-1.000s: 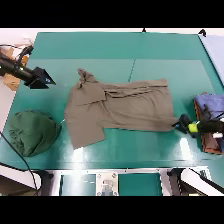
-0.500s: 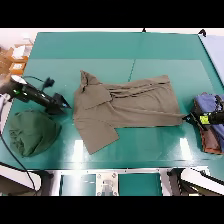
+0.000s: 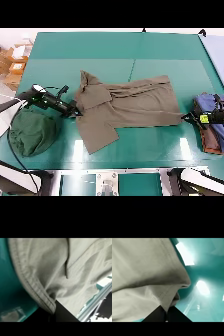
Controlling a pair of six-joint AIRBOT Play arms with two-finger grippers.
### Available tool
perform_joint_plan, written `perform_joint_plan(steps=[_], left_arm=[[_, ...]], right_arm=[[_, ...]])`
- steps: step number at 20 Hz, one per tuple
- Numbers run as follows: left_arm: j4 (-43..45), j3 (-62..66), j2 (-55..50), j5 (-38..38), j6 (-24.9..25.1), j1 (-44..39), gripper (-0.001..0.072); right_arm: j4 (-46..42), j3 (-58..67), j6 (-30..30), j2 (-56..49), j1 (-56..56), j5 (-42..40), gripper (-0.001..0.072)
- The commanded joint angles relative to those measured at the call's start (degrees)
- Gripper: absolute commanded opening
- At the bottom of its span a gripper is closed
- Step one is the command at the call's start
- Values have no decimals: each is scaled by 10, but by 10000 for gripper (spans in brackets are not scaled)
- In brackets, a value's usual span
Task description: Fold the shirts.
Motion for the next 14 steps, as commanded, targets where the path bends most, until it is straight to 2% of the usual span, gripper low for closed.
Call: perform_joint_plan(steps=[1,4,7,11,14], left_arm=[[-20,31,25,-94,6,14,29],[-22,97,125,-122,-15,25,29],[-37,233,262,-92,-30,25,29],[-38,467,420,28,-43,25,30],[-11,584,498,82,-43,25,30]], right_arm=[[57,19,-16,3,0,24,16],[164,115,-30,41,0,78,15],[284,255,-30,121,-2,65,16],[316,442,-30,240,-6,-57,16],[313,517,-30,316,-42,-130,16]])
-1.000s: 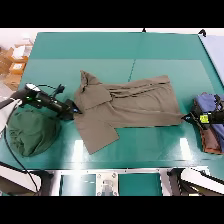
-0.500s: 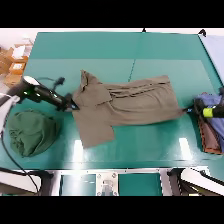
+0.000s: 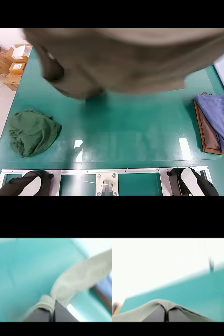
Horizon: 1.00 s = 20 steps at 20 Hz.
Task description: Fold the shirts.
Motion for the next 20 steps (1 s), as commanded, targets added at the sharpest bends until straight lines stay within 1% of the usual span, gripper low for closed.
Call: perform_joint_plan(steps=[1,2,3,5,6,8,11,12,14,16,17,19,20], left_arm=[[44,128,105,84,-6,0,30],[72,128,129,93,-12,0,30],[107,127,148,90,-30,0,30],[171,127,160,60,-66,0,30],[190,123,160,41,-75,0,30],[202,81,159,9,-80,0,30],[194,-44,146,-4,-80,0,30],[184,-90,134,-4,-79,0,30],[149,-190,96,16,-60,0,30],[91,-290,41,70,-17,0,30],[62,-332,3,99,11,0,30],[30,-379,-87,149,50,0,31],[27,-381,-139,165,57,0,30]], right_arm=[[0,99,-1,90,-30,-100,16],[-34,108,-1,109,-30,-113,16],[-55,110,0,121,-30,-116,16],[-93,109,6,129,-22,-105,17],[-103,102,15,127,-15,-100,17],[-102,65,14,120,-2,-87,16],[-92,-44,10,103,33,-81,17],[-92,-84,-6,90,53,-81,17],[-93,-168,-38,49,105,-89,17],[-94,-248,-64,-10,159,-129,17],[-94,-280,-68,-44,180,-157,17],[-94,-319,-68,-139,214,-215,17],[-93,-320,-68,-190,221,-230,17]])
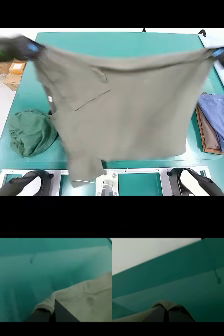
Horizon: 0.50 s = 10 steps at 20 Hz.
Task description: Fold the shirts.
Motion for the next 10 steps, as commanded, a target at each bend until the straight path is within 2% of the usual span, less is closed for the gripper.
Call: perform_joint_plan(steps=[1,3,6,10], left_arm=[[-61,-65,-156,84,57,0,30],[-77,-43,-248,106,66,0,30],[-96,36,-355,109,65,0,30],[-95,158,-409,113,35,5,30]], right_arm=[[5,-50,-14,-165,46,-76,16],[22,-10,-13,-271,41,-72,17],[46,94,9,-392,31,-22,17],[47,249,55,-469,27,31,16]])
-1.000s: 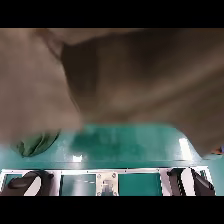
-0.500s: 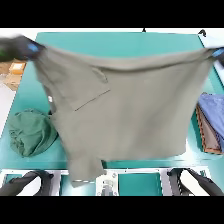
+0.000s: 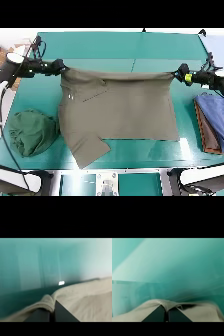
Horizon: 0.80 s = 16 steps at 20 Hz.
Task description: Fold the shirts.
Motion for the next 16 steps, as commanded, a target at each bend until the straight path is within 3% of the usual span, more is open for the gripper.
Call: perform_joint_plan(steps=[1,8,13,16], left_arm=[[-8,96,-54,14,-24,8,30],[6,146,-59,-15,-39,16,30],[187,145,-60,-138,-80,16,31],[209,107,-60,-176,-77,16,31]], right_arm=[[7,123,39,-71,-1,37,16],[-5,186,45,-76,-2,59,16],[-154,146,87,-80,-2,165,16],[-202,105,95,-80,-2,212,15]])
